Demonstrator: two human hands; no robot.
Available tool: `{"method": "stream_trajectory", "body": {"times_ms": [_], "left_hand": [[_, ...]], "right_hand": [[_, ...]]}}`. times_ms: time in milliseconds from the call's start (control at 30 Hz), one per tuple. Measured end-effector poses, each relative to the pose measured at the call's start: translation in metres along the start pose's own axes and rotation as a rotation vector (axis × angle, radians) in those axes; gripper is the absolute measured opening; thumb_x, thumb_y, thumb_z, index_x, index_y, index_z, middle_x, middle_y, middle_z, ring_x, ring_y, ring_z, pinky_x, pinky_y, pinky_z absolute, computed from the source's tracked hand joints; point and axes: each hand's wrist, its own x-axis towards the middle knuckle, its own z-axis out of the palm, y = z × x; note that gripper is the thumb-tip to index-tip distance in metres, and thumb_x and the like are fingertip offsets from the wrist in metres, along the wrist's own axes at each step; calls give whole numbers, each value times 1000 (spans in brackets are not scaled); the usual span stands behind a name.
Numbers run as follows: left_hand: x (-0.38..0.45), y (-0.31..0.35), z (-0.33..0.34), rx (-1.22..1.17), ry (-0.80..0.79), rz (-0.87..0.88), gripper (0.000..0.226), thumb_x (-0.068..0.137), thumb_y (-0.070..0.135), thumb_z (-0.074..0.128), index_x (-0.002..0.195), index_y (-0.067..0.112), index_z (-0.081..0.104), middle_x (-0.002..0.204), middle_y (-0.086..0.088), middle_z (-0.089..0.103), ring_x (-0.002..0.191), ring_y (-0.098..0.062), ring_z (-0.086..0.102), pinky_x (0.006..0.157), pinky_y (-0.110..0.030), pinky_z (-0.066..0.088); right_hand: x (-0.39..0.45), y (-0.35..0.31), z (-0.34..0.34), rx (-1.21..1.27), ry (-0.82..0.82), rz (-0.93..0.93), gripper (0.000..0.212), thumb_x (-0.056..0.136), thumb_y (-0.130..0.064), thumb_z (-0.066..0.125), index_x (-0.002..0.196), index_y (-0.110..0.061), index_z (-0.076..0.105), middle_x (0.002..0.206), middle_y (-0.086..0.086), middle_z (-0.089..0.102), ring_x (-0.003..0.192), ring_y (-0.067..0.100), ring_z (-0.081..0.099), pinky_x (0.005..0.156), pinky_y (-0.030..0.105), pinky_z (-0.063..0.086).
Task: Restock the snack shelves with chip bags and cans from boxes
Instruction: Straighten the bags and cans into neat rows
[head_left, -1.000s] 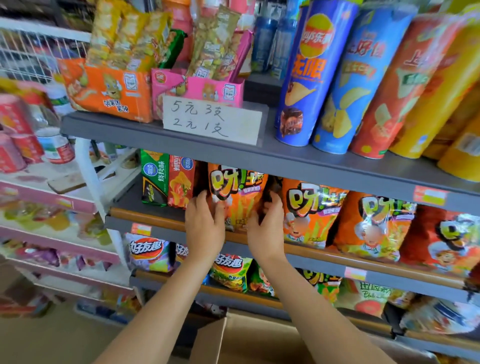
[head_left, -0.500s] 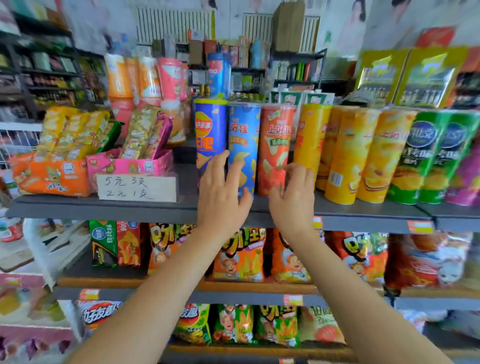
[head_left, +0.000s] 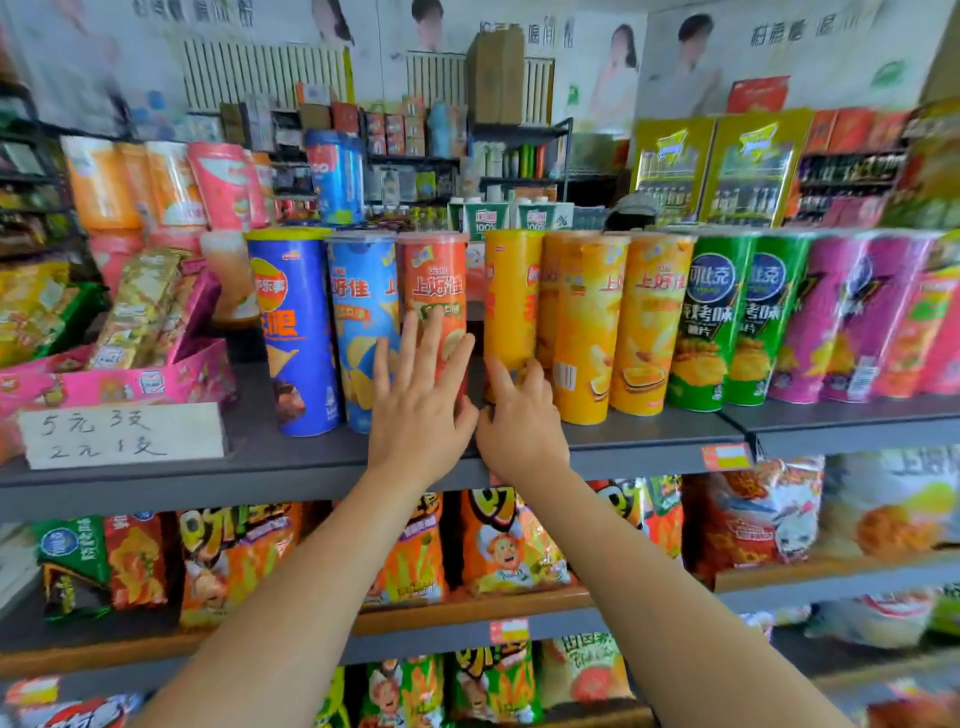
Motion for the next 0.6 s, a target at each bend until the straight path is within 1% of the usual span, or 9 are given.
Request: {"method": "stream_trajectory", "body": {"times_ms": [133, 300, 400, 467, 500, 533, 567, 600], "left_hand": [[0, 2, 0, -34, 0, 14, 66, 87, 23, 57, 151, 17, 41, 165, -15, 19, 153, -35, 12, 119, -60, 16], [-1, 2, 2, -87, 21, 24, 64, 86, 16, 59, 149, 15, 44, 163, -17, 21, 152, -37, 15, 118, -59, 22], [0, 3, 1, -162, 16, 5, 61, 90, 16, 56, 149, 14, 42, 164, -15, 19, 151, -39, 13, 116, -55, 30], [-1, 4, -2, -186, -1, -24, 61, 92, 17, 53, 151, 16, 39, 165, -14, 16, 152, -39, 11, 114, -54, 33], [-1, 5, -3, -196, -11, -34, 61, 93, 18, 54, 152, 17, 37, 165, -14, 14, 151, -40, 11, 113, -54, 34], [-2, 5, -4, -203, -23, -41, 61, 93, 19, 54, 152, 17, 36, 164, -15, 14, 151, -41, 12, 111, -55, 36], [-2, 6, -5, -205, -35, -46, 61, 94, 21, 55, 152, 18, 36, 164, -17, 13, 150, -42, 13, 110, -56, 38], [-2, 6, -6, -202, -43, -49, 61, 94, 22, 56, 151, 18, 36, 163, -19, 13, 150, -43, 14, 109, -57, 40]], "right_hand": [[3, 2, -1, -25, -56, 30, 63, 99, -33, 44, 157, -25, 18, 161, 17, 11, 141, 39, 27, 110, 51, 36], [6, 2, -1, -55, -116, 34, 66, 99, -35, 45, 157, -26, 16, 164, 14, 8, 140, 39, 29, 109, 50, 35], [9, 3, -5, -66, -161, 51, 64, 98, -27, 46, 156, -21, 20, 165, 11, 10, 140, 38, 29, 110, 50, 34], [7, 1, -11, 7, -154, 43, 57, 96, -18, 47, 151, -13, 32, 162, 12, 20, 139, 38, 31, 109, 48, 37], [3, 0, -15, 55, -94, 7, 51, 94, -13, 47, 145, -8, 41, 155, 14, 32, 135, 38, 37, 107, 47, 41], [-3, -1, -19, 73, 20, -47, 44, 92, -9, 49, 135, -5, 51, 144, 17, 44, 127, 38, 45, 99, 47, 46], [-9, 0, -22, 58, 170, -99, 39, 88, -8, 50, 126, -4, 58, 132, 18, 52, 116, 38, 52, 89, 47, 51], [-14, 4, -27, 20, 322, -127, 38, 84, -8, 51, 120, -5, 62, 122, 18, 56, 106, 37, 55, 80, 46, 52]]}}
